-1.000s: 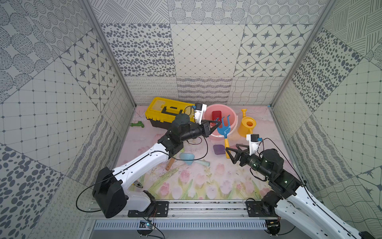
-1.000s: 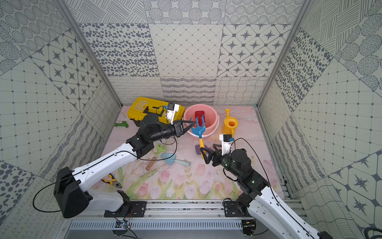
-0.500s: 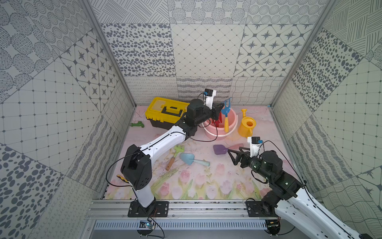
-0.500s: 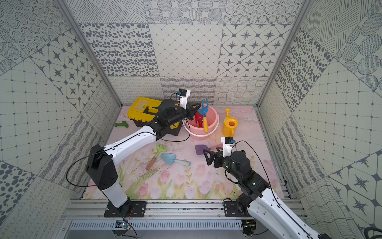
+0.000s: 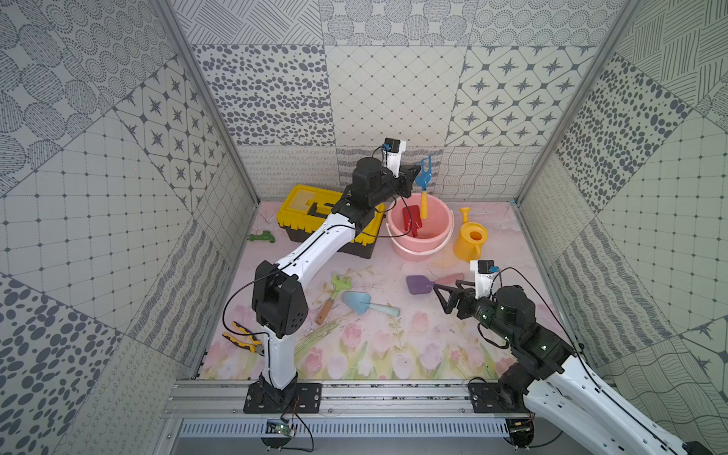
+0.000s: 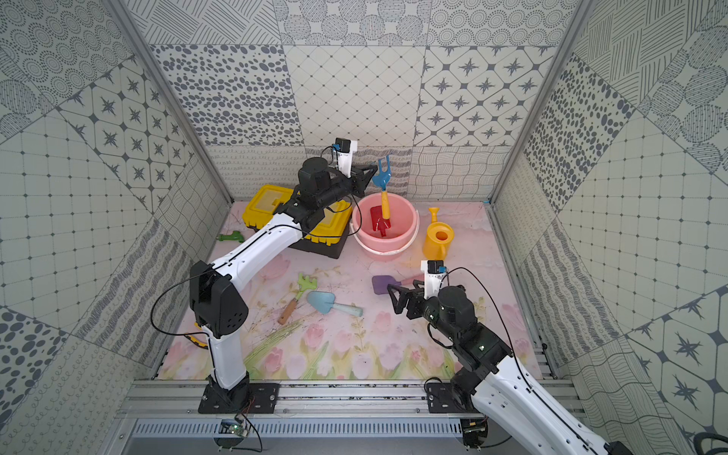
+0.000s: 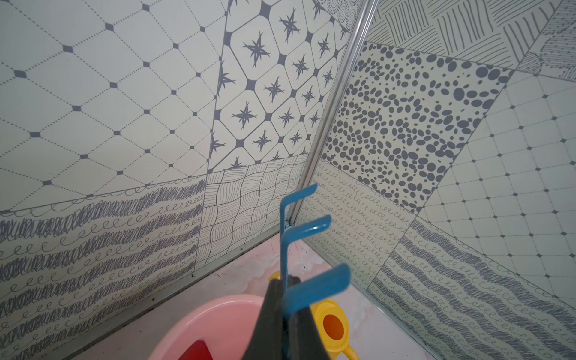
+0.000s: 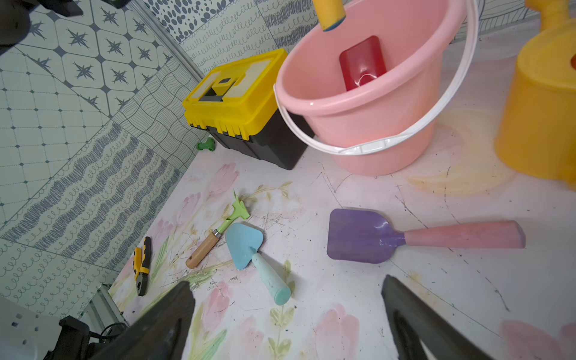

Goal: Organize the gardening tools
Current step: Place the gardening tool in the container.

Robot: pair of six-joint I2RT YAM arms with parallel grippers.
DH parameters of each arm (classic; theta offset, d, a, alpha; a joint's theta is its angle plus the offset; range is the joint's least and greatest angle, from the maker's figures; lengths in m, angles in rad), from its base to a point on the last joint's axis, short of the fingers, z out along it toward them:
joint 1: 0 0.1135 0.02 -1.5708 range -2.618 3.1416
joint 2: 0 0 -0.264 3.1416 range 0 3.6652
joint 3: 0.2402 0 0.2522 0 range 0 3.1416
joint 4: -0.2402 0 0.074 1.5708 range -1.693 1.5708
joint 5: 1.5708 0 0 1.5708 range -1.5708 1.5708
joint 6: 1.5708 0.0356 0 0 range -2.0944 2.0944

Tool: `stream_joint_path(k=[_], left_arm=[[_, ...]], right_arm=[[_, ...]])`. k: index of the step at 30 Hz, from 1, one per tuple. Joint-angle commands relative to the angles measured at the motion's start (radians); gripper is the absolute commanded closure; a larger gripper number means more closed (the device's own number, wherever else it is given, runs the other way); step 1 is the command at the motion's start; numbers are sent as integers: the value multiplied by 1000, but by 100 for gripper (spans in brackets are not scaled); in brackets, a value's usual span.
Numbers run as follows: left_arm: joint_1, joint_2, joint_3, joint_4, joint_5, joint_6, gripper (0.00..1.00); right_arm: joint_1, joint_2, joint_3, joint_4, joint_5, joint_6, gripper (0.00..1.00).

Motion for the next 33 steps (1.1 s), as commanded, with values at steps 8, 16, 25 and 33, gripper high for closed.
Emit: stream_joint_path(k=[8,16,25,33], left_arm=[[34,57,36,19,101,17,100],[61,181,67,61,171,12,100],[63,241,-24,133,252,-40,82],[70,171,-89,100,261,-100,44]], right_arm=[[-2,8,2,19,26,-10,3],[-4,11,0,19,36,-10,3],[-5,40,2,19,45,-9,3],[-7,72,5,19,53,-6,3]])
